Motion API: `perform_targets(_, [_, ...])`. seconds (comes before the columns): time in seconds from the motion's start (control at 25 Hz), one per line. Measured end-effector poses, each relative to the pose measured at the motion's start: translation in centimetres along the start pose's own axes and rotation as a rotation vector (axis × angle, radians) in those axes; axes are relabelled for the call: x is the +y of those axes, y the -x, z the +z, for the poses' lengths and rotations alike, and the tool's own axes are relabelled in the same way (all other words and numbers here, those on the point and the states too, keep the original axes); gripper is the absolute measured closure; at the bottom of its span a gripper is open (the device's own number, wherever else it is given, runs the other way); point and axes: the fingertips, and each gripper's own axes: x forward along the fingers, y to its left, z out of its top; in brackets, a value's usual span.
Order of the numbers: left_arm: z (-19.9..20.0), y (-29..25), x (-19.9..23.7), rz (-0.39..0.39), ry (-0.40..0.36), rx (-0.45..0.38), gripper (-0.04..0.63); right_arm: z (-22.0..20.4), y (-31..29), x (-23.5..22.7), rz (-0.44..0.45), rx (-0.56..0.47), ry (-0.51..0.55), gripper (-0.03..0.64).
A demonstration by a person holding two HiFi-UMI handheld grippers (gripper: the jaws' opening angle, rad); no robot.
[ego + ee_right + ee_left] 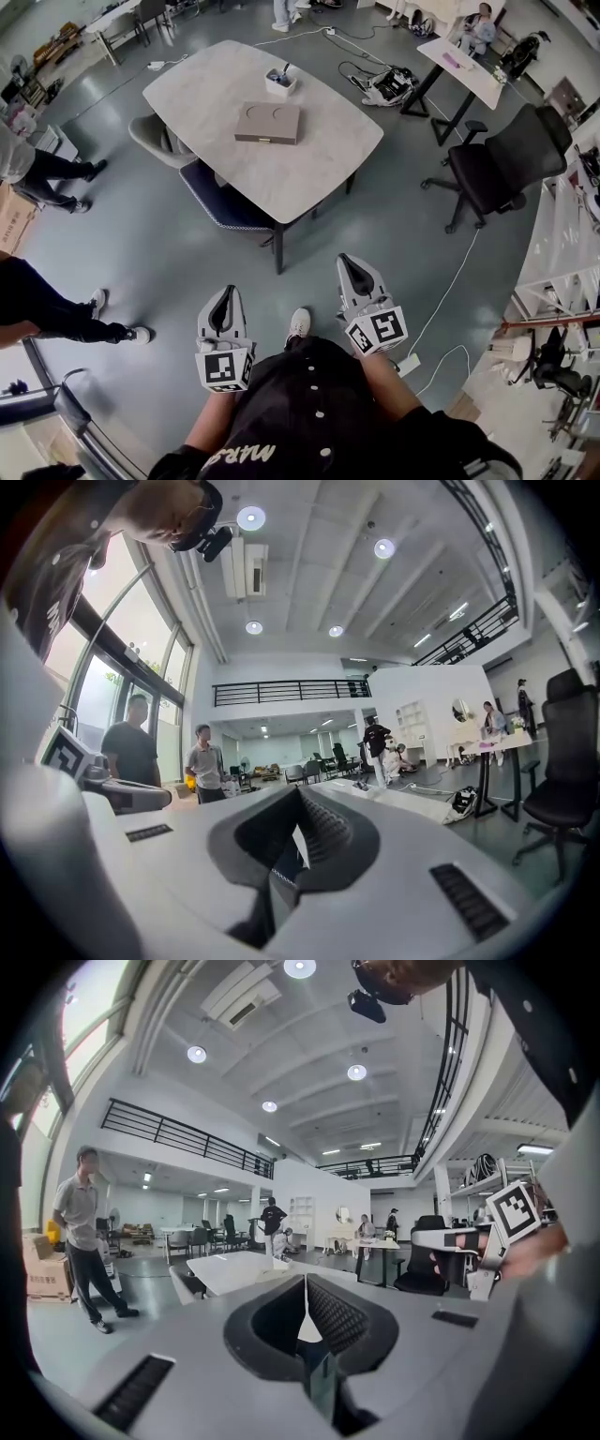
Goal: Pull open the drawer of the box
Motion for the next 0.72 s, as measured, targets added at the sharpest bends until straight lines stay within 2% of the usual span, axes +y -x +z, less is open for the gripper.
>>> perform_targets(0.36, [1.3, -5.7, -0.1, 0.049, -0.005, 0.004, 0.577, 0.9, -5.1, -4.8, 0.046, 0.010, -0.007, 0.620])
perform_targets(0.72, [0.4, -8.2, 0.3, 0.057, 0.010, 0.044, 0.578, -0.6, -8.4, -6.2, 0.075, 0.053, -0.038, 0.620])
